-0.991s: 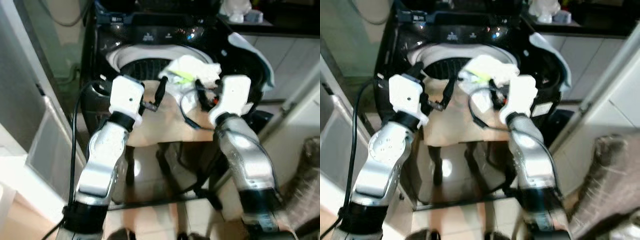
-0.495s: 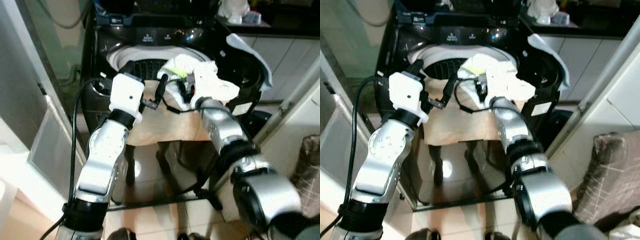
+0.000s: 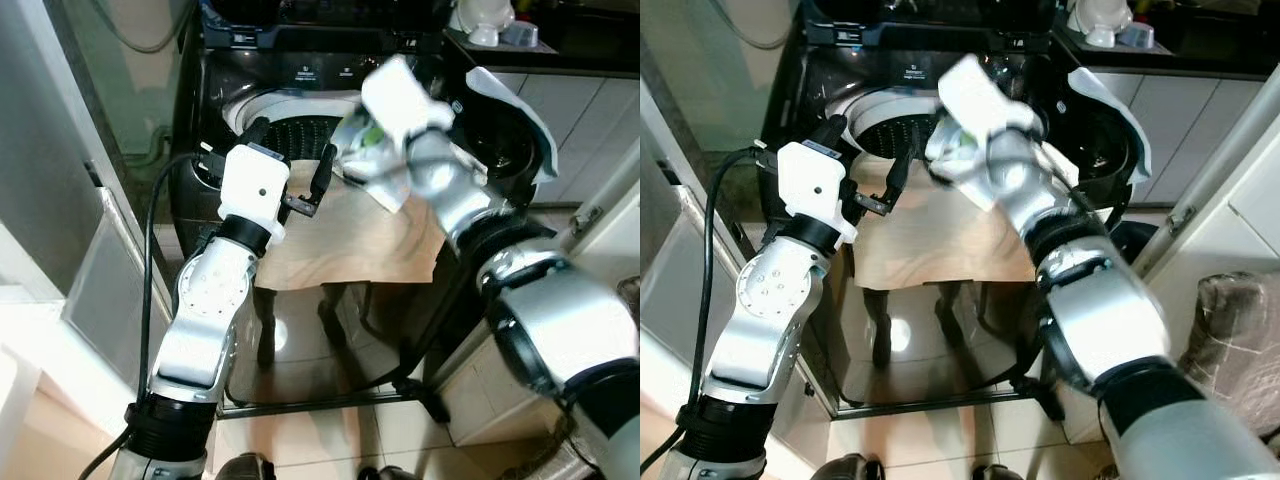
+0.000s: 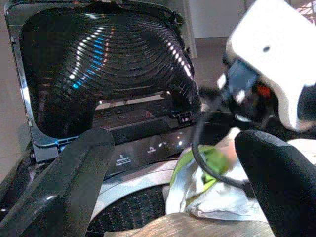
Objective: Clothes washing
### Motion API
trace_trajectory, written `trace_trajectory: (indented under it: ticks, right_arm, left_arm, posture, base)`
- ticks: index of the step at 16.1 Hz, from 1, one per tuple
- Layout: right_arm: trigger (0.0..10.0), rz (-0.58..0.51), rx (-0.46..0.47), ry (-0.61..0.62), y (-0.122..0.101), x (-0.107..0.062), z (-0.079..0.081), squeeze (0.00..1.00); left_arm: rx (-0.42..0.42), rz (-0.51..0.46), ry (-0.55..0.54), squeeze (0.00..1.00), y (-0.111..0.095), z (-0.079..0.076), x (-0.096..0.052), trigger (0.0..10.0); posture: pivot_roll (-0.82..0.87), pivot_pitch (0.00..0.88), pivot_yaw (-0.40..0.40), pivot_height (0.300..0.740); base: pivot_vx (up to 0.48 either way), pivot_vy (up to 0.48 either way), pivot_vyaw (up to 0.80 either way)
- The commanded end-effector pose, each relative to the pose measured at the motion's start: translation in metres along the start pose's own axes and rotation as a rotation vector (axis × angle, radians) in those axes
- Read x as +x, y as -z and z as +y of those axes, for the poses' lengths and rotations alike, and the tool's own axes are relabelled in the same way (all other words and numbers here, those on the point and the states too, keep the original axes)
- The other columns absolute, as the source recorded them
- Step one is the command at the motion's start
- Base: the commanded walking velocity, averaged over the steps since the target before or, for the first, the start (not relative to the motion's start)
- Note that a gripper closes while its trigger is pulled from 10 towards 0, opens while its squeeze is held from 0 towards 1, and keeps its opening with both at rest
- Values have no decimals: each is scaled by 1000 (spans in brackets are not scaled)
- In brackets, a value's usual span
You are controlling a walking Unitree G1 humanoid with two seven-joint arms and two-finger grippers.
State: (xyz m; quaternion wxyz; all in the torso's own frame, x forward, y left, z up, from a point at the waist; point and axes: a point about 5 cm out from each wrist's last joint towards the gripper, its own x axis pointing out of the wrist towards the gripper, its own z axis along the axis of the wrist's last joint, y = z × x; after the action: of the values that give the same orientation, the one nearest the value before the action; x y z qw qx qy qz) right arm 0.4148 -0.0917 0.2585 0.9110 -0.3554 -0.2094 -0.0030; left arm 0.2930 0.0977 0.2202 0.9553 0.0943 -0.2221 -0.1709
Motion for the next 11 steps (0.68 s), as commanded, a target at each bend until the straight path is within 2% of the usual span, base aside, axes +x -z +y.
trace_trajectory:
  ticks: [1,2,3,4,5,7,8,9,10,11]
  right_arm:
    - [10000,-18,-1,37,0,1,-7,0]
    - [10000,-24,69,74,-1,3,-14,0]
    - [10000,-4,185,97,2,2,-20,0]
    - [10000,1,317,78,7,-3,-18,0]
    - [10000,-13,544,-45,15,-16,-7,0]
    - [10000,-46,635,-150,18,-26,-5,0]
    - [10000,-72,659,-194,21,-32,-16,0]
    - [10000,-115,650,-291,24,-46,-44,0]
    - [10000,-118,638,-312,27,-50,-53,0]
    - [10000,-96,632,-350,35,-54,-55,0]
  left_arm:
    - [4,-3,-4,0,-1,0,2,10000]
    - [3,-2,-5,0,-1,0,2,10000]
    - [1,-2,-5,0,-1,0,2,10000]
    - [-2,0,-4,0,0,-1,1,10000]
    - [-6,7,1,0,1,-1,0,10000]
    - [-9,10,4,0,1,-1,-1,10000]
    - [-10,14,8,0,2,-2,-1,10000]
    - [-18,21,24,0,3,-3,-2,10000]
    - [-23,20,33,0,4,-4,-1,10000]
    - [-27,15,47,0,3,-6,2,10000]
  posture:
    - [136,0,-47,740]
    - [129,0,-50,740]
    - [122,2,-48,740]
    - [112,9,-45,740]
    - [107,15,-42,740]
    - [94,20,-36,740]
    - [81,24,-27,740]
    - [58,24,-17,740]
    - [47,21,-9,740]
    - [33,16,-3,740]
  base:
    - [0,0,0]
    - [0,0,0]
    - [0,0,0]
    - [0,0,0]
    - [0,0,0]
    - [0,0,0]
    - [0,0,0]
    - [0,0,0]
    - [0,0,0]
    - [0,0,0]
